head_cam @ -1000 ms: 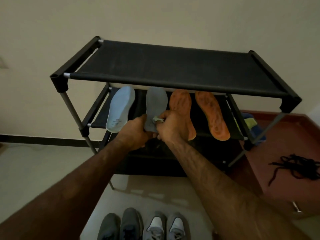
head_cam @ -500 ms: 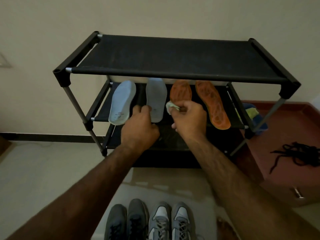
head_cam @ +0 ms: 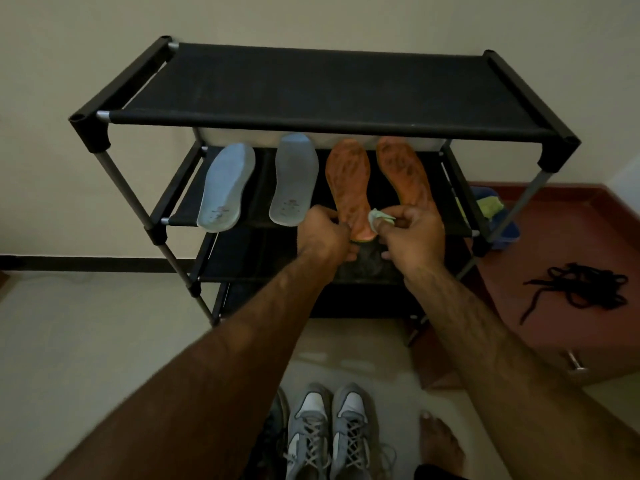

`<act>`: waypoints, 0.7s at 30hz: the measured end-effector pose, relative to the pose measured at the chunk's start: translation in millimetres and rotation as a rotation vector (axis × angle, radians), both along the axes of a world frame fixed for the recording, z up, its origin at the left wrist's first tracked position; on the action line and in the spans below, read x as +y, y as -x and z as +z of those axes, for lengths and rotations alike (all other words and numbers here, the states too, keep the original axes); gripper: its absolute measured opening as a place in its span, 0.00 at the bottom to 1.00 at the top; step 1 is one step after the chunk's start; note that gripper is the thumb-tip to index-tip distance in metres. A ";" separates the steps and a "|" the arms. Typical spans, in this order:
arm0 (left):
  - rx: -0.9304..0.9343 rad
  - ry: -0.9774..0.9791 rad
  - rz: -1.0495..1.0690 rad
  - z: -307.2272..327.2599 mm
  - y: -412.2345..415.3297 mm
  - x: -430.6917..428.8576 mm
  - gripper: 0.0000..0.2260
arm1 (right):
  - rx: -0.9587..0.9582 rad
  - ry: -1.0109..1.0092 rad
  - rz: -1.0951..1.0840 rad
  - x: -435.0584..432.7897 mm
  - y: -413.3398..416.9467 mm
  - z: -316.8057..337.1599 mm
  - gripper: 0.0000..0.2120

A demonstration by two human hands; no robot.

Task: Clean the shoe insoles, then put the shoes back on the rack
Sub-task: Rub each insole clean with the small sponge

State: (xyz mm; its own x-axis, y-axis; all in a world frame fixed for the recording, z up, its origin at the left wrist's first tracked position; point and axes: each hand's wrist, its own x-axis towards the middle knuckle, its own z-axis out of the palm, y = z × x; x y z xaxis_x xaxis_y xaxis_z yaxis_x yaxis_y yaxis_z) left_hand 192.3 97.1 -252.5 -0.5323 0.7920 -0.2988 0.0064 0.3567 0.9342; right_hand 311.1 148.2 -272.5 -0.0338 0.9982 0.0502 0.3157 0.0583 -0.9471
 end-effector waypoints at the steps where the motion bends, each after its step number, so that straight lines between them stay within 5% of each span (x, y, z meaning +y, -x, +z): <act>1: -0.032 -0.009 0.005 0.2 -1.8 -1.8 0.18 | 0.036 0.022 0.013 -2.8 -1.4 -0.4 0.05; 10: -0.281 -0.108 -0.147 -22.7 -12.8 -132.8 0.16 | 0.224 0.124 0.198 -120.7 -47.2 -13.6 0.13; 13: -0.412 -0.078 -0.220 -41.6 -23.6 -200.3 0.21 | 0.197 0.208 0.270 -188.5 -63.3 -28.0 0.14; 17: -0.511 0.013 -0.189 -61.8 -43.9 -269.2 0.15 | 0.087 0.273 0.355 -255.2 -82.8 -44.6 0.12; 21: -0.601 0.001 -0.241 -70.5 -60.6 -327.1 0.29 | 0.159 0.412 0.360 -300.1 -99.0 -50.0 0.10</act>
